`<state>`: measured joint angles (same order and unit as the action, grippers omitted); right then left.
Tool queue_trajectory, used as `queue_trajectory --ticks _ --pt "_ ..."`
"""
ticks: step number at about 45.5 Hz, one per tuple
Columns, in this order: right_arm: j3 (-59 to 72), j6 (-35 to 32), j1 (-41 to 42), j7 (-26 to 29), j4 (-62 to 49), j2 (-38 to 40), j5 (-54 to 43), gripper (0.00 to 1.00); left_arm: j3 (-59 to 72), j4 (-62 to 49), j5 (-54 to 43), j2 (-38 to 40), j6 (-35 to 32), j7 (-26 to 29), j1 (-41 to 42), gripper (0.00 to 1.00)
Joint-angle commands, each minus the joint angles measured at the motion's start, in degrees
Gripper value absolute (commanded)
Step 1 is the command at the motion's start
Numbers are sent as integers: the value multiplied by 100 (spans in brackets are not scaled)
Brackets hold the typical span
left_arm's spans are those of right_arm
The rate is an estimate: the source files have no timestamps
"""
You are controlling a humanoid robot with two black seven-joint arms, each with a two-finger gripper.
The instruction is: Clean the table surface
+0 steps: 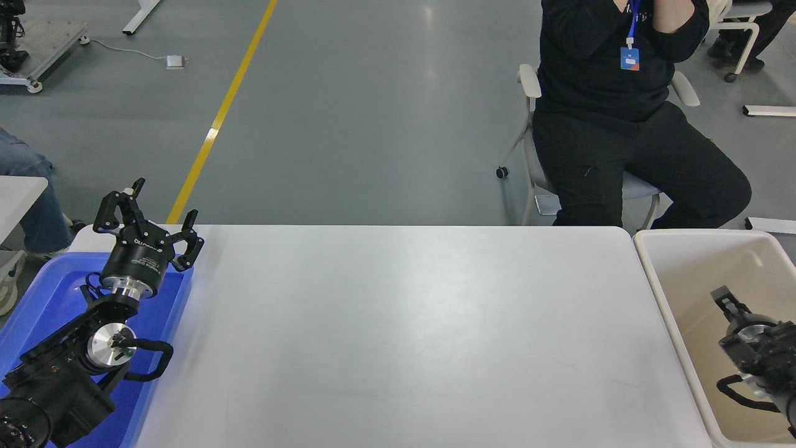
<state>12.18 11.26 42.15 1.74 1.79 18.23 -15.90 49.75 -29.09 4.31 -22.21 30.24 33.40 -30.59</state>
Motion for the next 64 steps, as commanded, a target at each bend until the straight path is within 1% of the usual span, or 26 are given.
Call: queue_trajectory --ticks 1,5,11,19,29,37,42,44,48,50,55,60,64 --pt "-119 8 618 -34 163 576 8 98 0 0 0 -3 0 0 0 100" --pt "-601 25 1127 -43 470 848 8 98 0 0 0 -3 0 0 0 100" --pt "-1893 -10 1857 -43 1147 1341 8 98 0 0 0 -3 0 0 0 100" --pt "-2859 8 2472 -43 2279 1719 8 99 0 0 0 -3 0 0 0 100" --pt "-4591 -10 2429 -43 3326 1719 -1 99 0 0 0 6 0 0 0 100" --pt "-5585 -19 2025 -148 4399 1667 -10 99 0 0 0 -3 0 0 0 100" --pt "-6069 -27 1516 -639 4716 1482 -115 99 0 0 0 6 0 0 0 100" --pt "-6105 -80 1096 -1243 4891 1412 -115 99 0 0 0 -3 0 0 0 100" --pt "-6105 -212 602 -1913 4962 1236 -115 99 0 0 0 6 0 0 0 100" --pt "-6096 -282 181 -2474 4936 1035 -115 99 0 0 0 -3 0 0 0 100" --pt "-5991 -291 -347 -3082 4892 780 -124 99 0 0 0 -3 0 0 0 100" --pt "-5973 -291 -761 -3285 4761 560 -133 99 0 0 0 6 0 0 0 100" --pt "-5964 -291 -937 -3295 4620 366 -133 99 0 0 0 6 0 0 0 100"
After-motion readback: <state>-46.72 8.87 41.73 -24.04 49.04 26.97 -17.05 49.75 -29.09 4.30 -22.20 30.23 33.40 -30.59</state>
